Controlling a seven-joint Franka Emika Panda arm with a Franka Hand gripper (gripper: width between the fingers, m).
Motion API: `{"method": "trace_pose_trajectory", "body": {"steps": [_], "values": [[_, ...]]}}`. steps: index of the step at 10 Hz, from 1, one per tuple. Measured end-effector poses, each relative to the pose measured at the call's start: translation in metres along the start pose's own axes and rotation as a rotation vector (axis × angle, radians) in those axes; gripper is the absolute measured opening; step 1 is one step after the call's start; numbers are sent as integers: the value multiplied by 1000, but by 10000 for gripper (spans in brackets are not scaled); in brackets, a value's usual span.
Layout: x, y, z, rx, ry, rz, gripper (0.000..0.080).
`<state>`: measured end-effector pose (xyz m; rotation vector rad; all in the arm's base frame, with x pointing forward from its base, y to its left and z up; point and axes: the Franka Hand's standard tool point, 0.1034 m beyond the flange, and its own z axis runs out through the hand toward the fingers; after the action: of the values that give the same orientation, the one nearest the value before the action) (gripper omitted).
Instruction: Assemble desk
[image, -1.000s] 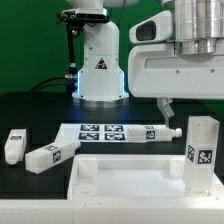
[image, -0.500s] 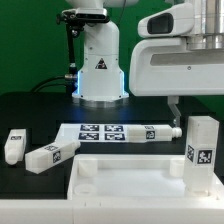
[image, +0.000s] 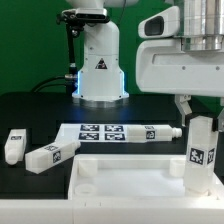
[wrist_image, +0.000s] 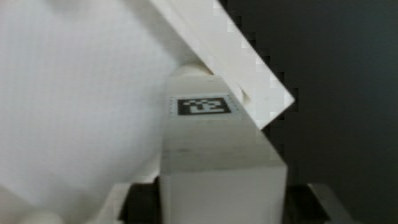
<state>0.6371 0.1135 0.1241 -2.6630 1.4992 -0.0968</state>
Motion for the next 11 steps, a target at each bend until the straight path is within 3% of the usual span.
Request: {"method": "trace_pose_trajectory", "body": {"steps": [2, 4, 5, 7, 8, 11], "values": [[5, 0, 1, 34, -28, 388, 284], [2, -1, 1, 31, -31, 487, 284], [3, -1, 1, 31, -29, 465, 284], [-3, -2, 2, 25, -15, 196, 534], [-7, -5, 2, 31, -14, -1, 613], [-7, -4, 3, 32, -13, -228, 648]]}}
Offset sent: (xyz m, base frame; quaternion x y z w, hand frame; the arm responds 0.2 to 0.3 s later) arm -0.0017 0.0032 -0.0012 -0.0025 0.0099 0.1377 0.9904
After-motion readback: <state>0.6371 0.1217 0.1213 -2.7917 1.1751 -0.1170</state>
